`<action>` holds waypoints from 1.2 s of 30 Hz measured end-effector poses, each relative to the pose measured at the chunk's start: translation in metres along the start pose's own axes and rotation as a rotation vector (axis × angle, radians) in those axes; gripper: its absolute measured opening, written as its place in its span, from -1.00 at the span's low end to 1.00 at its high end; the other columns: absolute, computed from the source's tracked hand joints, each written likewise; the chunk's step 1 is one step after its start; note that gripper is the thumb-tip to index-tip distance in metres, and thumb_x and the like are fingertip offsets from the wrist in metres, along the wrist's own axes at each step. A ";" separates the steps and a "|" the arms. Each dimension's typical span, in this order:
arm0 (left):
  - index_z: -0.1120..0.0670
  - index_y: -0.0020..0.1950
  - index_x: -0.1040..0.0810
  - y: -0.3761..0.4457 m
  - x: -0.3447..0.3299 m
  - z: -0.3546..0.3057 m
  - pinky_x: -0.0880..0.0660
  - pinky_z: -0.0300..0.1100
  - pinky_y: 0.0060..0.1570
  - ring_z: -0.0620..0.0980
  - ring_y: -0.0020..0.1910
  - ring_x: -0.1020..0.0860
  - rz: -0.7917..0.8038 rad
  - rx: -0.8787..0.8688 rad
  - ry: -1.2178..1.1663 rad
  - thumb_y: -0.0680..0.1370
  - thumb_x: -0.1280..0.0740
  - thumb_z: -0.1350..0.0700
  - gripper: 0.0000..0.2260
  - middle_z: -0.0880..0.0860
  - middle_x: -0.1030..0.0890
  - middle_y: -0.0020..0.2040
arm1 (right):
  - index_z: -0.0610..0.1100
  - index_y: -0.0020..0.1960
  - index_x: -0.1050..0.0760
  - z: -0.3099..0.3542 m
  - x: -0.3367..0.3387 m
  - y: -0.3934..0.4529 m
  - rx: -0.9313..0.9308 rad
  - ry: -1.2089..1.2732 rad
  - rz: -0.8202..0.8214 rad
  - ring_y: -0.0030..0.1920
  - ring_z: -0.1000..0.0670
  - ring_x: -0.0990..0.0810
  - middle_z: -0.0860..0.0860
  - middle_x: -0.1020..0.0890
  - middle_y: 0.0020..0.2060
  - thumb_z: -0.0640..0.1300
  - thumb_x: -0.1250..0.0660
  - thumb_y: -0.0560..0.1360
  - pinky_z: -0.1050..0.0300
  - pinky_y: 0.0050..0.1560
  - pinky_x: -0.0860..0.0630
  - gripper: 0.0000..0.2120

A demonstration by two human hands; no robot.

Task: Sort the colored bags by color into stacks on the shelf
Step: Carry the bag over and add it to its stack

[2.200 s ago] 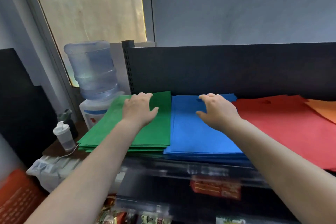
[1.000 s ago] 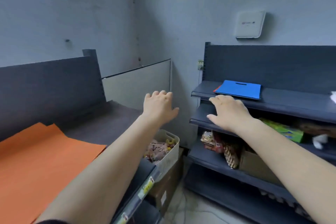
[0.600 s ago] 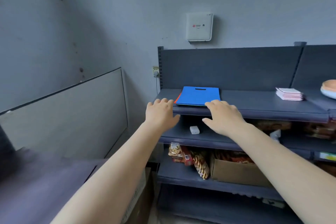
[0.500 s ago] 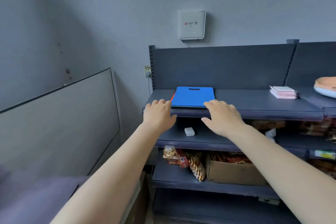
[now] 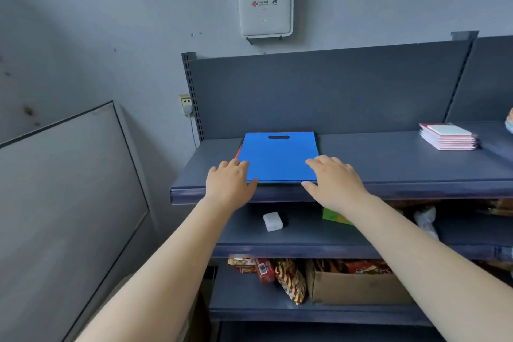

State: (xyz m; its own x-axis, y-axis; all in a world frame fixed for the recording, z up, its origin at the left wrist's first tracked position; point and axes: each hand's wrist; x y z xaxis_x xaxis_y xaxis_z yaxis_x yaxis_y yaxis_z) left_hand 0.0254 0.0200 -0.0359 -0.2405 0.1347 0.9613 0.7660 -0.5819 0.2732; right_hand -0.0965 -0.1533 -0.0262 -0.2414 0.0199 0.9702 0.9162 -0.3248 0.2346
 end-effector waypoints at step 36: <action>0.11 0.32 -0.50 0.120 -0.112 0.032 -0.30 -0.16 0.22 0.05 0.27 -0.38 0.037 0.080 -0.461 0.53 -0.34 -0.08 -0.57 -0.01 -0.49 0.31 | -0.23 -0.45 -0.23 -0.098 -0.097 0.122 -0.472 0.463 -0.247 -0.40 -0.08 -0.07 -0.08 -0.13 -0.50 -0.14 -0.39 0.48 0.04 -0.34 -0.08 -0.54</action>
State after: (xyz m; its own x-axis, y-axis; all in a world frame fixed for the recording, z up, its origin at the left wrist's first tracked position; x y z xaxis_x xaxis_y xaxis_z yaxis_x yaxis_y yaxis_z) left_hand 0.1632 -0.0392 -0.1093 0.0635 0.4676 0.8817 0.8167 -0.5320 0.2233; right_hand 0.0069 -0.2876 -0.0974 -0.6314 -0.2246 0.7422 0.6058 -0.7404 0.2913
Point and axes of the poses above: each hand's wrist, its own y-axis towards the middle knuckle, its own x-axis out of the back of the hand, z = x × y
